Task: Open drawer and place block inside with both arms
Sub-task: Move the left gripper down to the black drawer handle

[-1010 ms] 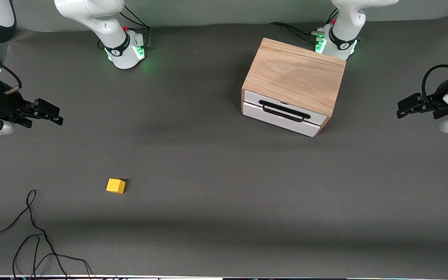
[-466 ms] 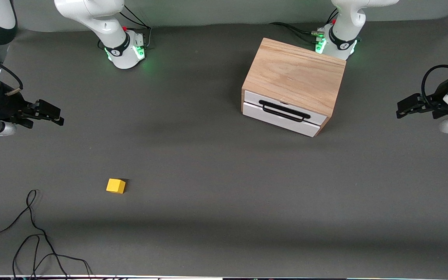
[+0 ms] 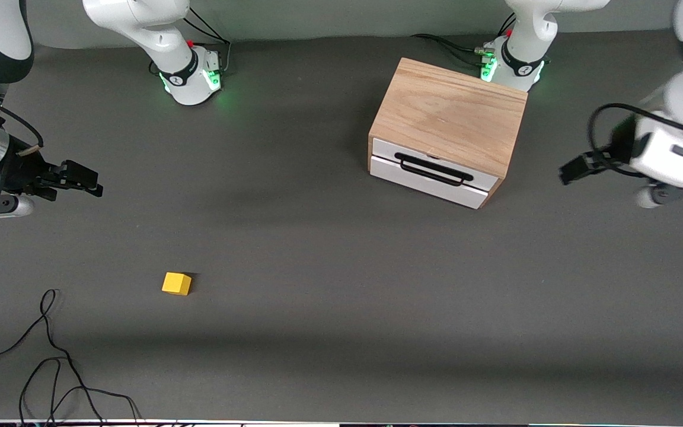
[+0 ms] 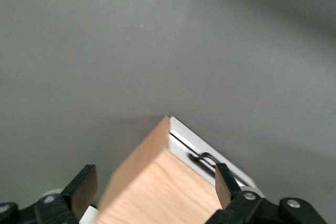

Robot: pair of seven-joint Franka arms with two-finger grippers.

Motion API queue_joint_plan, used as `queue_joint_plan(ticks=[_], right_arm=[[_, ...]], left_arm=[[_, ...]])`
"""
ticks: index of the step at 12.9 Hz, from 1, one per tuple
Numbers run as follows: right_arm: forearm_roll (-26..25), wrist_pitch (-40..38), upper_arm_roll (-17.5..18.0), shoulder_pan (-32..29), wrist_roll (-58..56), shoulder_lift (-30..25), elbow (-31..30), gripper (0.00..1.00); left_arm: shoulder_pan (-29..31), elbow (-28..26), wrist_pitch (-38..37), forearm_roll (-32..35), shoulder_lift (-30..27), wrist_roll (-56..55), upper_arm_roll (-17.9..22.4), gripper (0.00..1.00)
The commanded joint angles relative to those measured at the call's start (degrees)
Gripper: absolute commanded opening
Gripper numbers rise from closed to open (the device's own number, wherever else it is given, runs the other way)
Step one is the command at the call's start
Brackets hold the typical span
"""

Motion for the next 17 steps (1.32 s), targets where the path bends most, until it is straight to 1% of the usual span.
queue_joint_plan(ticks=[1,3,5,6,8,9,11,13,15,17], right_arm=[[-0.7,-0.6,0.3,-0.3,1.5,1.3,1.9,1.00],[-0.8,-0.4,0.2,-0.3,1.6,1.9,1.9,1.00],[-0.8,0.4,0.0,-0.3,1.7,3.0,2.6,1.00],[-0.8,0.4,-0.2,-0.3,1.8,3.9,4.0,1.00],[-0.8,0.3,-0.1,-0.3,4.6,4.5,4.2,1.00],[-0.8,0.4,-0.1,-0.3,5.2,4.6,4.1,1.00],[-0.7,0.4,-0.1,-0.3,5.2,5.0,4.2,1.00],[-0.7,-0.2,-0.2,-0.6,5.1,4.9,3.9,1.00],[-0.7,-0.3,-0.3,-0.8,5.3,5.2,3.9,1.00],[-0.7,0.3,-0.3,-0.8,5.9,6.0,4.2,1.00]], left_arm=[[-6.9,-1.3,0.8,-0.2,0.0,-15.3,0.5,1.00],[-11.2,-0.9,1.5,-0.2,1.0,-28.5,0.5,1.00],[-16.0,-0.8,1.7,-0.8,2.7,-47.6,0.5,1.00],[-18.1,-0.8,1.8,-0.5,3.2,-53.8,0.5,1.00],[-21.2,-0.9,1.8,-0.7,3.8,-59.1,0.5,1.00],[-21.9,-0.9,1.9,-1.0,4.2,-64.3,0.5,1.00],[-23.6,-1.2,0.4,-0.9,5.0,-66.5,0.1,1.00],[-23.7,-1.3,-0.9,-1.1,5.5,-66.9,0.0,1.00],[-23.6,-1.3,-3.0,-3.0,6.1,-66.6,0.0,1.00],[-23.0,-1.6,-2.2,-3.0,8.8,-66.3,0.0,1.00]])
